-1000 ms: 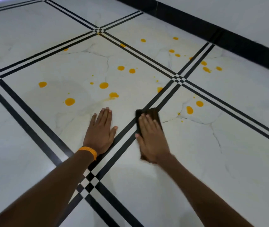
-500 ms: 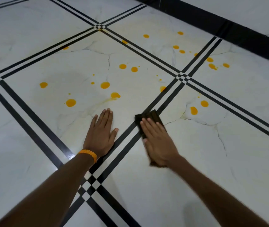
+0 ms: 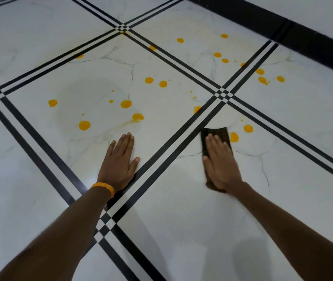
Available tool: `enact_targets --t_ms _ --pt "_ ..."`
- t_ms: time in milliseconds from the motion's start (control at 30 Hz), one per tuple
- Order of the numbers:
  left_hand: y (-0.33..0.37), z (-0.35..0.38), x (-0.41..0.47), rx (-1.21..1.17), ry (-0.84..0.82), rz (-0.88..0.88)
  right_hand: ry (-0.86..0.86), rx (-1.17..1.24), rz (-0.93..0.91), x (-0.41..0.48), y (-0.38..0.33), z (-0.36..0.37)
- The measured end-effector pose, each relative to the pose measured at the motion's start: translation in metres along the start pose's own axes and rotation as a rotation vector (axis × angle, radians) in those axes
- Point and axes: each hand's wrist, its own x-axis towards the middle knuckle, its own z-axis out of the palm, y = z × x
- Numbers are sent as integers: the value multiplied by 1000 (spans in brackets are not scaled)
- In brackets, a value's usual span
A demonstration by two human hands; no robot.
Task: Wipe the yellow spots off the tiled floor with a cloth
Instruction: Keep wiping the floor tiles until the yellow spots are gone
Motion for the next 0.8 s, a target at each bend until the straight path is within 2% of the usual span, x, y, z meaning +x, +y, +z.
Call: enact_targets --t_ms 67,133,200,267,333,467,567,633,733,800 --pt "-1 4 -1 9 14 2 38 -10 177 16 8 0" --pt "-2 6 0 9 22 -5 77 -8 212 30 -13 5" --pt "0 5 1 44 40 18 62 -5 89 18 -33 12" --pt "4 -1 5 112 58 119 12 -31 -106 -7 -31 10" --pt "11 -6 11 82 53 187 -12 -34 -158 -26 -7 6" --pt "49 -5 45 -58 30 232 67 -2 262 -36 39 -1" --pt "79 -4 86 -103 20 181 96 -24 373 -13 32 -3" --pt "96 3 110 -105 8 142 74 -21 267 -12 40 -1" --pt "114 17 124 -66 -24 139 -31 -32 -18 -33 77 -9" --pt "116 24 127 -7 18 132 26 -25 38 -26 111 -19"
